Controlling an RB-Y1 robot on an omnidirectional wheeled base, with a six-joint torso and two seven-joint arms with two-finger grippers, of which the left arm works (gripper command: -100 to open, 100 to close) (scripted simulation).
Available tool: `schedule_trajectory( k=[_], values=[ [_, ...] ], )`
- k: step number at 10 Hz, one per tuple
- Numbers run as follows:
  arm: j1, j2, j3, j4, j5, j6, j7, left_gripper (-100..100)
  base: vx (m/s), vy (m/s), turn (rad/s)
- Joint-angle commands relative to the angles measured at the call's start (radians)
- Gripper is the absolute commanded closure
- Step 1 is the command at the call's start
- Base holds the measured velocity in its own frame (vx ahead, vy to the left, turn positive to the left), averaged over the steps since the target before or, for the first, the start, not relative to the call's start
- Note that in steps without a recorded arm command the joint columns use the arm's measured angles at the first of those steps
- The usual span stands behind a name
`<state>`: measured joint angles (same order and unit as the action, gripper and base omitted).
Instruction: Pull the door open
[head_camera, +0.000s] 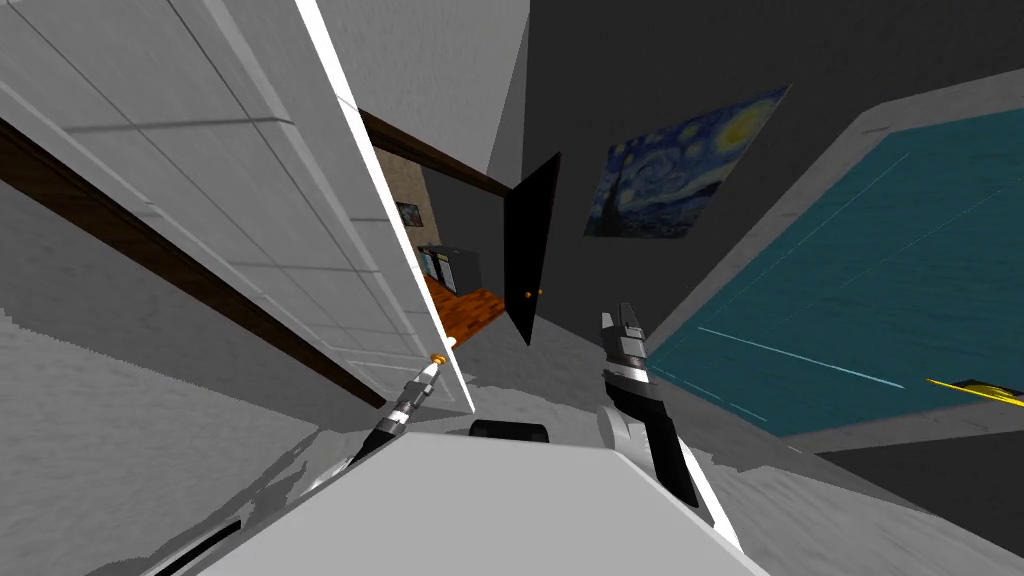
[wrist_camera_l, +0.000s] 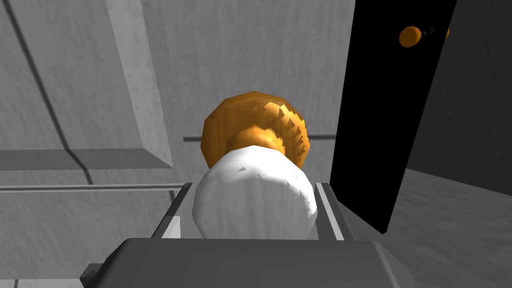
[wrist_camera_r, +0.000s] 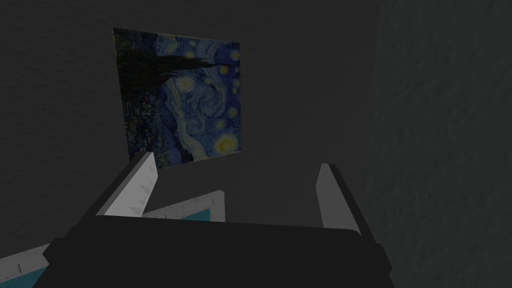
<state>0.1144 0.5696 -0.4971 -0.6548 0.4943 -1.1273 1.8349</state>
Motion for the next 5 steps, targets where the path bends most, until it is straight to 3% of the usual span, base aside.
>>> schedule_trajectory(
  k=[1, 2, 3, 5],
  values=[
    [0.004, 0.012, -0.008, 0.006, -0.002, -0.028, 0.014, 100, -0.166, 0.047, -0.101],
    [0.004, 0.005, -0.006, 0.005, -0.002, -0.014, 0.007, 100, -0.069, 0.019, -0.022],
    [0.011, 0.010, -0.016, 0.016, -0.005, -0.035, 0.016, 100, -0.110, 0.050, -0.162],
    [0.016, 0.014, -0.022, 0.023, -0.006, -0.052, 0.022, 100, -0.184, 0.069, -0.142]
  ],
)
